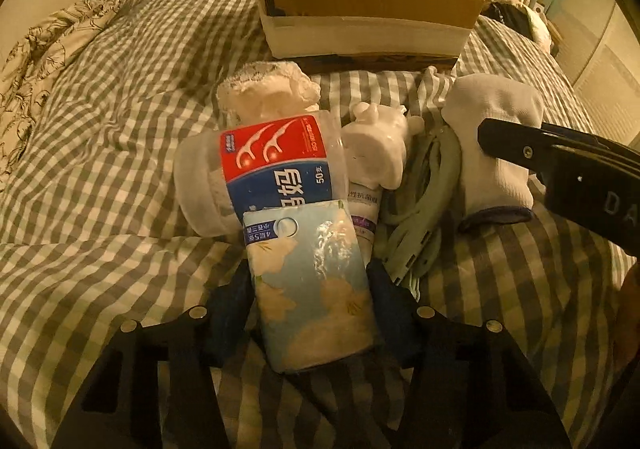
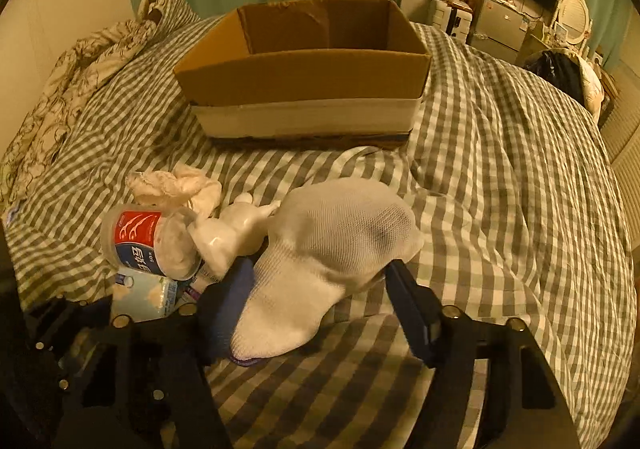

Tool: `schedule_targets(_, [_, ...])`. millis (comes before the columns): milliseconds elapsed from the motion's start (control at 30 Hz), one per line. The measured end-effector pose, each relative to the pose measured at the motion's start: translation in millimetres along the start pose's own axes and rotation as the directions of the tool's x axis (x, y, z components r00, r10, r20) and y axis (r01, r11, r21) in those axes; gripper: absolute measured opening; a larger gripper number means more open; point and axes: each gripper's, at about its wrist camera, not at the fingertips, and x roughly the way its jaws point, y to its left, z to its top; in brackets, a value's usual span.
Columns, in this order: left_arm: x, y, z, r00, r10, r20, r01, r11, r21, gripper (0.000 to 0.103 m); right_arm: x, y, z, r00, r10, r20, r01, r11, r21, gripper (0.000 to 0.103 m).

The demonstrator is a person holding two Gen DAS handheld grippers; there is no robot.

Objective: Organize objects
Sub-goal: 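Grasp the blue floral tissue pack with the left tool while the right tool grasps the white sock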

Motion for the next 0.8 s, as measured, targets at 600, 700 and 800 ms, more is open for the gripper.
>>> schedule_targets(600, [-53, 31, 18, 0.989, 0.024, 0.143, -0.017, 0.999, -0.052, 0.057, -28, -1, 3, 0.995, -0.027, 0.096, 0.027, 1.0, 0.005, 0.007])
schedule_targets(700, [-51, 35, 20, 0.99, 0.027, 0.141, -0.018, 0.998, -0.064, 0.057, -15, -1, 2, 0.998, -0.04, 0.047, 0.04, 0.999, 0.006, 0.055])
schedule_targets(800, [-46, 40, 21, 0.991, 0.024, 0.134, -0.014, 0.997, -0.077, 0.057, -6, 1, 0, 0.998, -0.067, 0.016, 0.067, 0.998, 0.006, 0.074])
